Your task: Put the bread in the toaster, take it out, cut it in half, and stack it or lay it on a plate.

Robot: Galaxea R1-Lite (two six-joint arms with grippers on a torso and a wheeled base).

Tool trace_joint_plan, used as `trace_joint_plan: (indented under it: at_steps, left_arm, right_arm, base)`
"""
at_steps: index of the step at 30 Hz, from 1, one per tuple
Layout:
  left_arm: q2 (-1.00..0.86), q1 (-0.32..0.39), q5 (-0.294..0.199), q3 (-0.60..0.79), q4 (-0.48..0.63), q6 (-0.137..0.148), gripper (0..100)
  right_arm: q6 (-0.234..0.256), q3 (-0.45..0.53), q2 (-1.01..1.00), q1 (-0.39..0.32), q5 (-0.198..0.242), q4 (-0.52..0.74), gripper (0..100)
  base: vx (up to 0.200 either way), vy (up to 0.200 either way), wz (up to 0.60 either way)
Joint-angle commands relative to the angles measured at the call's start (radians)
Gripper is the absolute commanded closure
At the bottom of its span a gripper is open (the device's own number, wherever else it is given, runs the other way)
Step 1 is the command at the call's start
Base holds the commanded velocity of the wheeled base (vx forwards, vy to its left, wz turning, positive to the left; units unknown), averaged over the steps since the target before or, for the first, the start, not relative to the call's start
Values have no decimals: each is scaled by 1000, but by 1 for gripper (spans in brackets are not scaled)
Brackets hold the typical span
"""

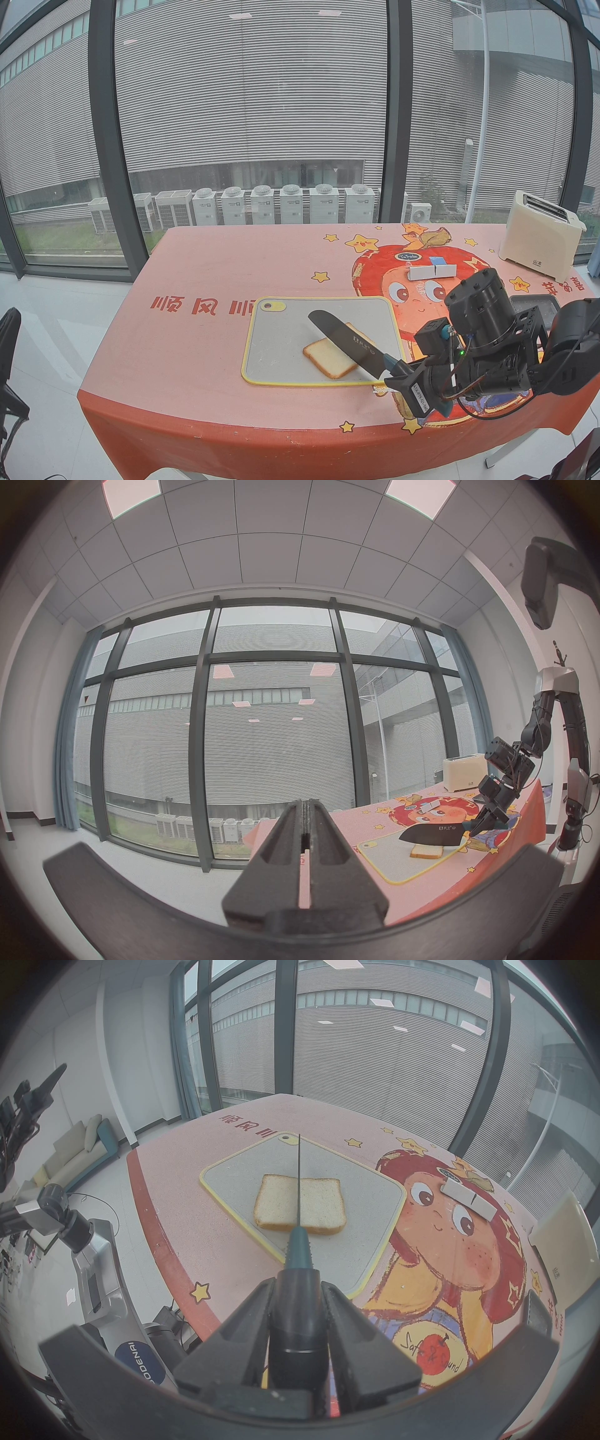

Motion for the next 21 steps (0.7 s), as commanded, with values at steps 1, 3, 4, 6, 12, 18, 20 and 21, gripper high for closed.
trace_joint_plan:
  at_steps: [1, 3, 4, 6, 12, 18, 20, 21]
  left_arm:
    - [194, -6, -41, -57, -79, -1, 100]
    - [238, -14, -80, -90, -93, 1, 100]
    - [271, -20, -114, -117, -93, 1, 100]
    - [324, -32, -149, -155, -94, 1, 100]
    - [467, -126, -171, -272, -97, -2, 100]
    - [558, -207, -171, -338, -97, -21, 100]
    - [581, -258, -172, -346, -97, -44, 100]
    - [585, -281, -172, -349, -97, -54, 100]
  right_arm:
    - [1, 0, -1, 2, -2, 0, 100]
    - [1, -1, -1, 2, -2, 0, 100]
    - [1, 0, -3, 5, -2, 0, 100]
    - [1, 0, -3, 10, -8, 0, 100]
    - [1, 0, -3, 11, -16, 0, 100]
    - [1, 0, -3, 13, -17, 0, 100]
    - [1, 0, -3, 16, -17, 0, 100]
    - [1, 0, -3, 16, -17, 0, 100]
  base:
    - [0, 0, 0]
    - [0, 0, 0]
    - [0, 0, 0]
    - [0, 0, 0]
    - [0, 0, 0]
    - [0, 0, 0]
    - [0, 0, 0]
    - [0, 0, 0]
